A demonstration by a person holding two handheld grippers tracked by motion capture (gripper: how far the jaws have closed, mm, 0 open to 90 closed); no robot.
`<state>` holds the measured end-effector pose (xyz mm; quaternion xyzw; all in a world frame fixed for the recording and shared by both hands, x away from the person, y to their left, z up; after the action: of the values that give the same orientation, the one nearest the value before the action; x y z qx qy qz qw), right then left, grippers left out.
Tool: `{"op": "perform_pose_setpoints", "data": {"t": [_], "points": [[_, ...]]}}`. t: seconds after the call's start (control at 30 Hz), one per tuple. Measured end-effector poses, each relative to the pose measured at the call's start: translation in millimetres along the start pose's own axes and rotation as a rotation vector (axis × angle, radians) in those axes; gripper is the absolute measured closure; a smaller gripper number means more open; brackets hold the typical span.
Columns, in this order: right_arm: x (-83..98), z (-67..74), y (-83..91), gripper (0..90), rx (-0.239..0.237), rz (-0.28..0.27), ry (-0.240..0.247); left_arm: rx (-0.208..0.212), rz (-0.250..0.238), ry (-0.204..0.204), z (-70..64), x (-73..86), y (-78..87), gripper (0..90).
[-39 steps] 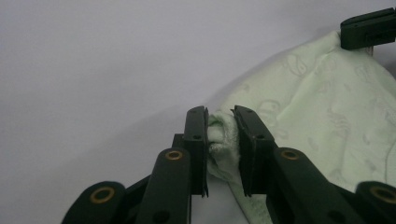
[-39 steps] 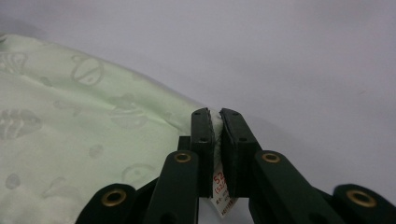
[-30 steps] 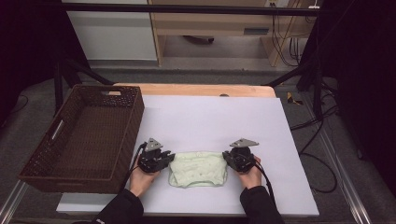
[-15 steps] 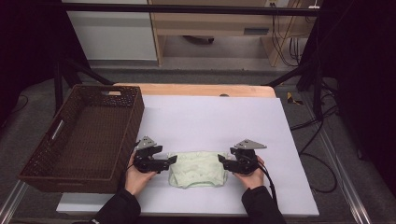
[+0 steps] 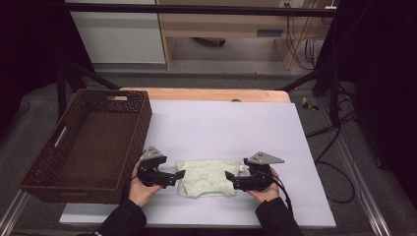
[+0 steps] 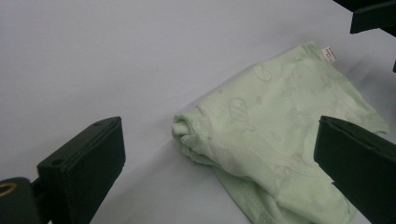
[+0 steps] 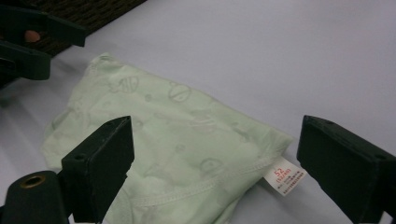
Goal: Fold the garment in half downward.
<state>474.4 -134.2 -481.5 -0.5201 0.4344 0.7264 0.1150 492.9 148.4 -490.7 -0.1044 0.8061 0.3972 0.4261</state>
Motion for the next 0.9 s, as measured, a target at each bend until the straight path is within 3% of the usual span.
{"op": "perform_pose_setpoints", "data": {"t": [0.37, 0.9], "points": [[-4.2, 17.4, 0.6, 6.5, -0.033, -0.007, 0.022, 0.009, -0.014, -0.006, 0.2, -3.7, -3.7, 1.0], [-4.8, 38.7, -6.8, 5.5, -0.073, 0.023, 0.052, -0.011, -0.006, -0.04, 2.8, -4.4, -16.8, 3.0]]}}
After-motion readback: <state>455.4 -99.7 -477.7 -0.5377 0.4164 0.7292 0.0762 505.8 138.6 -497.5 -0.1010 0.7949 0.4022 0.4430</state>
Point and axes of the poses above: each handheld gripper's, and its own axes: y roughly backward along the jaws, x roughly out of its underside, z roughly to its left, the point moved 5 cm from there along -y, roughly forward along the jaws, and after that the axes turned 6 degrees about y, right-handed, at the moved point
